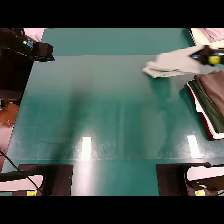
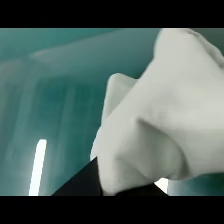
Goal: Fold the shirts.
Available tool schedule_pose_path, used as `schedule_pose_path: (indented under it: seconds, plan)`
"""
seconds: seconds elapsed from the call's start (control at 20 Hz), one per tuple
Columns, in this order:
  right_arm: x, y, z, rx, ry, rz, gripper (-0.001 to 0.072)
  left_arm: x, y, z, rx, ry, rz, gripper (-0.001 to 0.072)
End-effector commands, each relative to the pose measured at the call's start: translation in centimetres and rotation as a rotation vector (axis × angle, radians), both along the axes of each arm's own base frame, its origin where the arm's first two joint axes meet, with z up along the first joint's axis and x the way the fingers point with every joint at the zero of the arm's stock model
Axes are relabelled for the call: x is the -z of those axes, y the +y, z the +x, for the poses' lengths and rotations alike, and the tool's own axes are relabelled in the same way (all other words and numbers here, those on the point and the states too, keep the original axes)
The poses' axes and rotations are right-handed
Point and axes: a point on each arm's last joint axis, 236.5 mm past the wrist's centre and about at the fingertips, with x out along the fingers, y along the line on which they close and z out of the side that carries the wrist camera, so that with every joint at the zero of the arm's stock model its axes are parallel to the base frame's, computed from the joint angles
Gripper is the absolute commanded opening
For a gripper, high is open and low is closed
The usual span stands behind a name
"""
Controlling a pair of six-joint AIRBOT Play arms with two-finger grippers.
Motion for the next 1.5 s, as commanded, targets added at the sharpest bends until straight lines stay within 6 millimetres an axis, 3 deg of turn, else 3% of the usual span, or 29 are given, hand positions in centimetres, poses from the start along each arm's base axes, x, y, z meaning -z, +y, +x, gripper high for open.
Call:
schedule_pose_path:
  seconds: [0.0, 0.1, 0.2, 0.35, 0.6, 0.85, 1.1, 1.45]
  plan:
    - [-1.4, -9.6, -2.2, 0.204, -0.031, -0.033, 0.0014, -0.4, -1.1, 0.0, 0.016, -0.004, -0.049, 0.0026]
    - [-1.8, -12.2, -2.5, 0.263, -0.061, -0.053, 0.0014, -0.5, -1.4, -0.1, 0.022, -0.003, -0.060, 0.0026]
    - [-2.8, -13.3, -2.4, 0.292, -0.104, -0.034, 0.0014, -0.5, -1.4, -0.1, 0.021, -0.003, -0.060, 0.0026]
    - [-6.1, -12.4, -1.7, 0.264, -0.204, -0.001, 0.0014, -0.5, -1.4, -0.1, 0.021, -0.003, -0.061, 0.0026]
    - [-13.9, -11.4, -2.8, 0.195, -0.318, -0.096, 0.0014, -0.5, -1.4, -0.1, 0.021, -0.002, -0.060, 0.0026]
    - [-15.9, -12.7, -6.3, 0.256, -0.257, -0.267, 0.0014, -0.5, -1.4, -0.1, 0.022, -0.002, -0.060, 0.0026]
    - [-15.2, -13.5, -9.8, 0.297, -0.139, -0.301, 0.0015, -0.4, -1.4, -0.2, 0.024, 0.003, -0.058, 0.0026]
    - [-8.0, -16.6, -18.1, 0.424, 0.313, -0.244, 0.0017, -0.4, -1.4, -0.2, 0.030, 0.000, -0.055, 0.0026]
